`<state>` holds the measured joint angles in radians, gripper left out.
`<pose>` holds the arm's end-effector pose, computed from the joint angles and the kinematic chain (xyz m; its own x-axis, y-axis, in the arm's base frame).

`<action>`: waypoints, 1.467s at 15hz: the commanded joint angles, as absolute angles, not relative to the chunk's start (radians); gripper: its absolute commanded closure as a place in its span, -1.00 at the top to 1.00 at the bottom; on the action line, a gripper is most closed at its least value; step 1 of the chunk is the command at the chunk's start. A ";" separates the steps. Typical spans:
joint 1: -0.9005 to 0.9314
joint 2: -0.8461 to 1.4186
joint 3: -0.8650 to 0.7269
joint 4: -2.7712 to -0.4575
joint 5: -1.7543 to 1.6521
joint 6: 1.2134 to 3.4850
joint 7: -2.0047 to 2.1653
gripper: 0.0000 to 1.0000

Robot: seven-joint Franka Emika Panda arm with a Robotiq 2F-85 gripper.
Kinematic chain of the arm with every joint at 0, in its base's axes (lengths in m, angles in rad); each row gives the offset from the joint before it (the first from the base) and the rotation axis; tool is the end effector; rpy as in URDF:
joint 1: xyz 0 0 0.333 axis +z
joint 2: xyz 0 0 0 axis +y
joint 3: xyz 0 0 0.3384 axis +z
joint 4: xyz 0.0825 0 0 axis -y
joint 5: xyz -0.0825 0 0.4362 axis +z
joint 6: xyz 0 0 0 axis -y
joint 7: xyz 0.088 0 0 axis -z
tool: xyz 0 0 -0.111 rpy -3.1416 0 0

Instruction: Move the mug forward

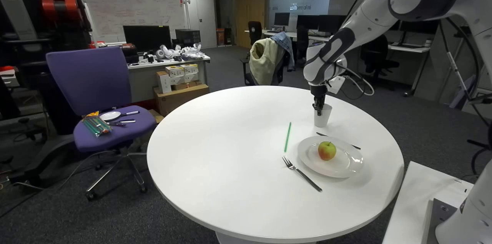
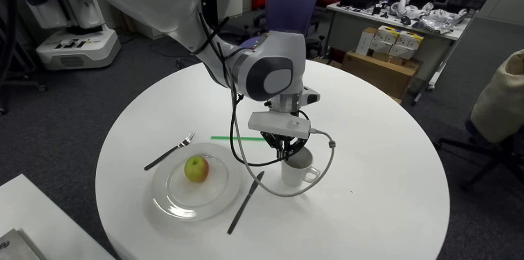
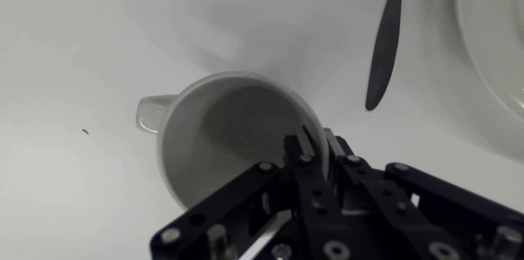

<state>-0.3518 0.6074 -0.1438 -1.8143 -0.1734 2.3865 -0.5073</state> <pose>0.6134 -0.3281 0.1804 0.9789 0.1522 -0.1362 0.1719 -0.9741 0.1469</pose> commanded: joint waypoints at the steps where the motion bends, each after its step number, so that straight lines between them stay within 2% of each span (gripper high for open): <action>1: -0.348 0.591 -0.137 -1.802 -0.169 2.345 -0.488 -0.95; 15: -0.350 0.598 -0.128 -1.778 -0.158 2.293 -0.493 -0.95; 16: -0.351 0.598 -0.127 -1.776 -0.157 2.290 -0.493 -0.84; 17: -0.351 0.600 -0.127 -1.774 -0.157 2.288 -0.492 -0.31; 18: -0.350 0.601 -0.127 -1.772 -0.156 2.286 -0.491 -0.29; 22: -0.350 0.605 -0.126 -1.758 -0.156 2.265 -0.490 0.28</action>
<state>-0.3509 0.6102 -0.1302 -1.7874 -0.1695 2.3199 -0.5044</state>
